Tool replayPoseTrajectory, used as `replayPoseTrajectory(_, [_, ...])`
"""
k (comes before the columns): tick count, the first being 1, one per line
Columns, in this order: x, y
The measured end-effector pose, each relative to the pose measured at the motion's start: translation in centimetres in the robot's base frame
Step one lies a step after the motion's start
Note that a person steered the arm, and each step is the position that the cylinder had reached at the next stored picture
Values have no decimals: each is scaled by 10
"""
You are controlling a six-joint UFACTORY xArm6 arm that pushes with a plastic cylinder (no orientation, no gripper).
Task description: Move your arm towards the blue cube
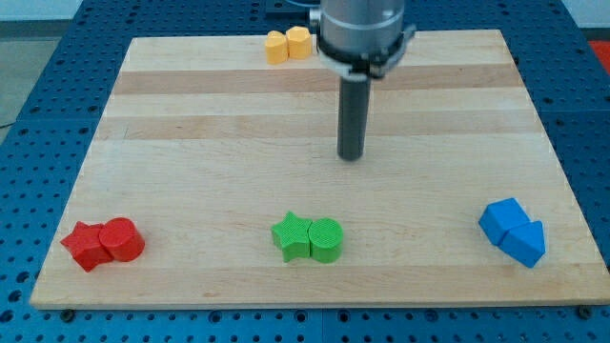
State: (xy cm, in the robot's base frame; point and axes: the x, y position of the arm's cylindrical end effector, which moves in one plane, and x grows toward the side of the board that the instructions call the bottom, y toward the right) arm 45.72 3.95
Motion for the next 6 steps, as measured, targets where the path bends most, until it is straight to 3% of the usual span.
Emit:
replayPoseTrajectory(1, [20,4])
replayPoseTrajectory(4, [23,15])
replayPoseTrajectory(6, [51,122])
